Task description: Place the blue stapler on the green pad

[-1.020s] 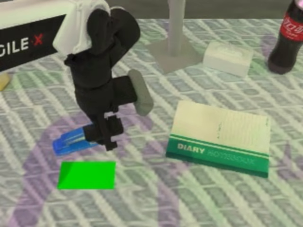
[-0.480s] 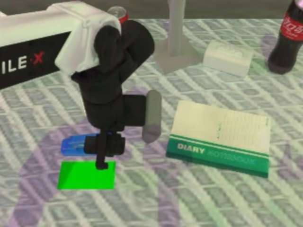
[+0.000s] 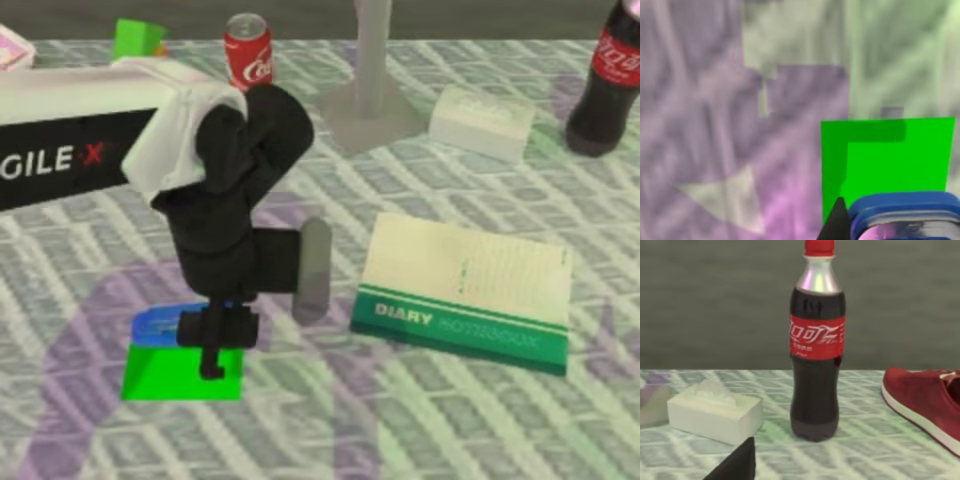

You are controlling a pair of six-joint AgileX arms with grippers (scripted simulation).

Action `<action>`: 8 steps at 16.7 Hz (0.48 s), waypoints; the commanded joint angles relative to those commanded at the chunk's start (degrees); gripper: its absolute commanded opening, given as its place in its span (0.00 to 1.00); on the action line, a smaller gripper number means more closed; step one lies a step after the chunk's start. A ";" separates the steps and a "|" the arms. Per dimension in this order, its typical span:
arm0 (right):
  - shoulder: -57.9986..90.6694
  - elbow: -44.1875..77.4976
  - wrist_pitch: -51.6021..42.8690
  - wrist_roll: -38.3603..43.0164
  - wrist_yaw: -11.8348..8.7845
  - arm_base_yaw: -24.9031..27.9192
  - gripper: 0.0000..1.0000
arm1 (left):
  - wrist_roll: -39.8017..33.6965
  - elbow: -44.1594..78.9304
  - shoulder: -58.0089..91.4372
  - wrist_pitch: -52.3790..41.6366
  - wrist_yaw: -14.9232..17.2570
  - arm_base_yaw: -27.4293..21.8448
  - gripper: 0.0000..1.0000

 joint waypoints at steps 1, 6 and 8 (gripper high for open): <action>0.00 0.00 0.00 0.00 0.00 0.00 1.00 | 0.47 -2.12 0.63 2.93 0.03 0.43 0.00; 0.00 0.00 0.00 0.00 0.00 0.00 1.00 | 2.41 -9.81 2.86 12.59 0.07 1.88 0.00; 0.00 0.00 0.00 0.00 0.00 0.00 1.00 | 2.47 -9.99 2.91 12.78 0.07 1.92 0.00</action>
